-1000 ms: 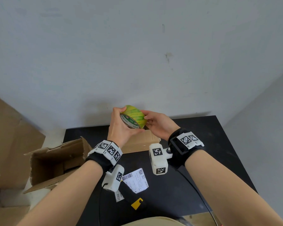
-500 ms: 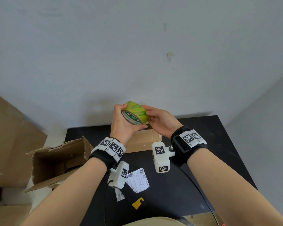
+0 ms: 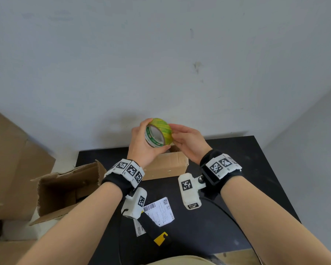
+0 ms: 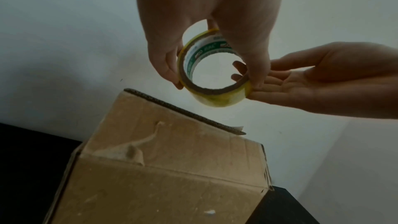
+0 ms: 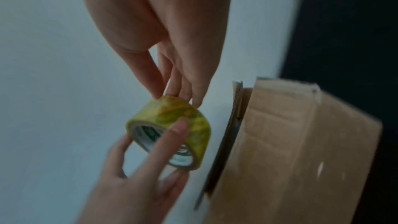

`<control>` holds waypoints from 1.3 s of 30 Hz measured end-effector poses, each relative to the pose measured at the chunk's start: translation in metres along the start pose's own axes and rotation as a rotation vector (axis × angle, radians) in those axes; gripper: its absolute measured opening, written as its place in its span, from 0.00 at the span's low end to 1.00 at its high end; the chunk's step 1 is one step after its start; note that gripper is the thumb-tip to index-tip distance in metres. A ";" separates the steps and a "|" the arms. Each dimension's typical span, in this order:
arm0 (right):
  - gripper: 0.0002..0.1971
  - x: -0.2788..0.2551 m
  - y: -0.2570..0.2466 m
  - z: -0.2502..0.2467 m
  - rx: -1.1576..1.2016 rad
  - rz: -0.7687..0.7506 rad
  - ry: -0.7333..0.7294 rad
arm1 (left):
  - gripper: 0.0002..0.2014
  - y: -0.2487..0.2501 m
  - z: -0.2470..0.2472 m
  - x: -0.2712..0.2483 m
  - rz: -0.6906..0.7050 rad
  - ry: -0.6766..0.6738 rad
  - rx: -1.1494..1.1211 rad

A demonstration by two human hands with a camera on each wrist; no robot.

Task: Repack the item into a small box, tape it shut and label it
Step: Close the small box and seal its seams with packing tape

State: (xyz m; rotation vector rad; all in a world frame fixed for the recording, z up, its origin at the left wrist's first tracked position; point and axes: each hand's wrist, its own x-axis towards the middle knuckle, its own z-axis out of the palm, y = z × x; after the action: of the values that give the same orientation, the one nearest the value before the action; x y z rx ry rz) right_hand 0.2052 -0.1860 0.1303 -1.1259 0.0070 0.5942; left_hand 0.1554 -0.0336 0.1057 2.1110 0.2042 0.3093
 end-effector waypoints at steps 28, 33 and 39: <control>0.05 -0.010 0.003 -0.004 -1.315 -0.432 0.122 | 0.42 0.008 -0.006 -0.013 -0.125 -0.079 0.130; 0.01 -0.008 -0.001 -0.006 -1.125 -0.353 0.101 | 0.43 0.007 -0.011 -0.014 -0.104 -0.112 0.122; 0.03 -0.010 0.005 0.000 -1.205 -0.461 0.066 | 0.42 0.008 -0.015 -0.006 -0.172 -0.126 0.111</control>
State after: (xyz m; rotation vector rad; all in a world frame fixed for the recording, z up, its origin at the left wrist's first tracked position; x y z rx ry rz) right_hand 0.1948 -0.1888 0.1294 -2.2208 -0.6093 0.0870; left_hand 0.1455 -0.0273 0.1188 2.1970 0.3325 0.0644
